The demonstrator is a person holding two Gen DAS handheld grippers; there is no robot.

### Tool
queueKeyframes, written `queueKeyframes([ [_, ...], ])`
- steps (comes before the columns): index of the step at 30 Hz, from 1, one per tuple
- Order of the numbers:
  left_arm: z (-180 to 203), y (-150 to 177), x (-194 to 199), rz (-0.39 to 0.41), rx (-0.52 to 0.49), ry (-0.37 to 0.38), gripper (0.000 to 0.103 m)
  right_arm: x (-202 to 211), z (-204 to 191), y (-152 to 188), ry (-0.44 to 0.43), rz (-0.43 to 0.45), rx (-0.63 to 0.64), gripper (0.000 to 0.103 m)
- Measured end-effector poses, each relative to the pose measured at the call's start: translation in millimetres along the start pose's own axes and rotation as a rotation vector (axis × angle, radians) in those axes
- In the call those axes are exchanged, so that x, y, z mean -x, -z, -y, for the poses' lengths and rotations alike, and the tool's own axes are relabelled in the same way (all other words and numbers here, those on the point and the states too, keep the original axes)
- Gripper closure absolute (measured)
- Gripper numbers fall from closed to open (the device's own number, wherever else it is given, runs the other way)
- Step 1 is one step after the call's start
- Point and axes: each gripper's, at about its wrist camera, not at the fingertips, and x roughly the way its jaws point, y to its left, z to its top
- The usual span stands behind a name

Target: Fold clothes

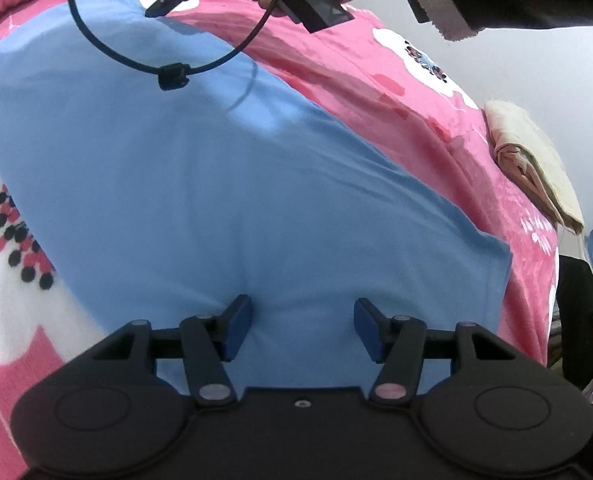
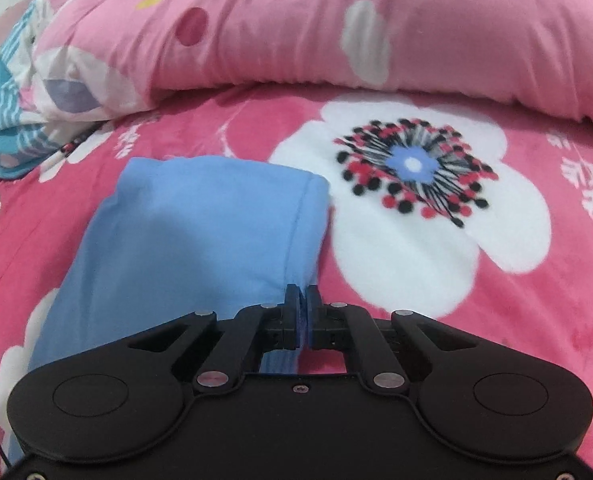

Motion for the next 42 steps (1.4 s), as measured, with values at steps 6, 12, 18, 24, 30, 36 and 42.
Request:
queueKeyframes([
  [6,-0.8,0.1,-0.2,0.001,0.003,0.007,0.049,13.9,7.7,-15.8,-0.031,0.093,-0.072,0.082],
  [12,-2.1,-0.5,-0.2,0.000,0.011,0.010,0.049,-11.5,5.4,-34.2,-0.072,0.080,-0.085,0.069],
  [18,-2.9,0.3,1.0,0.003,0.018,0.011,0.049,-25.5,2.1,-40.2,-0.127,0.100,-0.058,0.099],
  [24,-2.2,0.9,1.2,0.004,0.016,0.010,0.049,-31.4,36.3,-32.5,-0.126,0.093,-0.262,0.067],
  [30,-1.0,1.1,3.0,0.005,0.006,0.001,0.049,6.9,34.3,-30.2,-0.124,0.222,-0.272,0.061],
  [36,6.9,3.3,12.3,0.026,0.032,-0.073,0.049,76.8,-2.6,15.5,-0.093,0.200,-0.147,0.061],
  [42,27.8,20.2,20.2,0.000,0.025,-0.092,0.049,118.5,-58.5,88.6,-0.096,0.019,0.035,0.061],
])
